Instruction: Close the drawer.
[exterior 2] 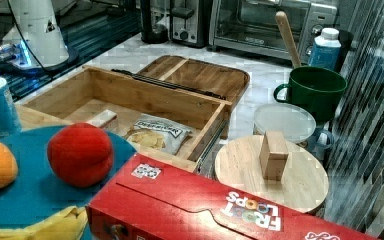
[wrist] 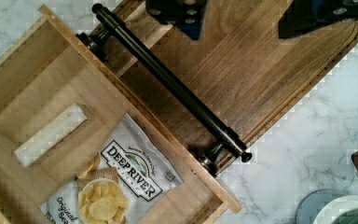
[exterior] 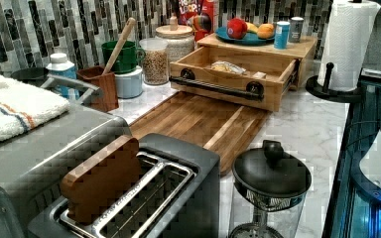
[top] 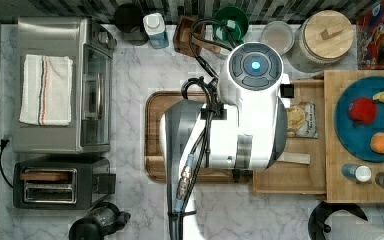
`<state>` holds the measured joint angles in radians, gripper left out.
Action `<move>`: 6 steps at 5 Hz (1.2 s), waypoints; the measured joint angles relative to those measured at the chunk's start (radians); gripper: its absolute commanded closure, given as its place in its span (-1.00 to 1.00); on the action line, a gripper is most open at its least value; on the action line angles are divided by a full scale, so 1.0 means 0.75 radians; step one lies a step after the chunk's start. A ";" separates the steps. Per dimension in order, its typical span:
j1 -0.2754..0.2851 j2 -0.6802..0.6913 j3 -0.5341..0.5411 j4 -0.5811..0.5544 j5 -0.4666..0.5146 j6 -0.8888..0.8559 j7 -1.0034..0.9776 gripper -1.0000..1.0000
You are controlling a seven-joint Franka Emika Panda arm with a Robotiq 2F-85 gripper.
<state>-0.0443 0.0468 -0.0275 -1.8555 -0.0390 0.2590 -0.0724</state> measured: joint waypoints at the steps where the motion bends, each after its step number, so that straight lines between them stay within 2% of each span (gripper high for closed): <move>1: -0.013 0.000 0.010 -0.007 0.000 0.011 0.000 1.00; 2: -0.020 0.004 0.001 -0.014 0.000 0.015 0.000 -1.00; 5: -0.013 0.006 -0.024 -0.094 0.001 0.070 -0.209 -1.00; 6: -0.014 0.009 0.020 -0.143 0.082 0.141 -0.294 -1.00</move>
<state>-0.0544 0.0538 -0.0122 -1.9629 0.0227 0.3650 -0.2932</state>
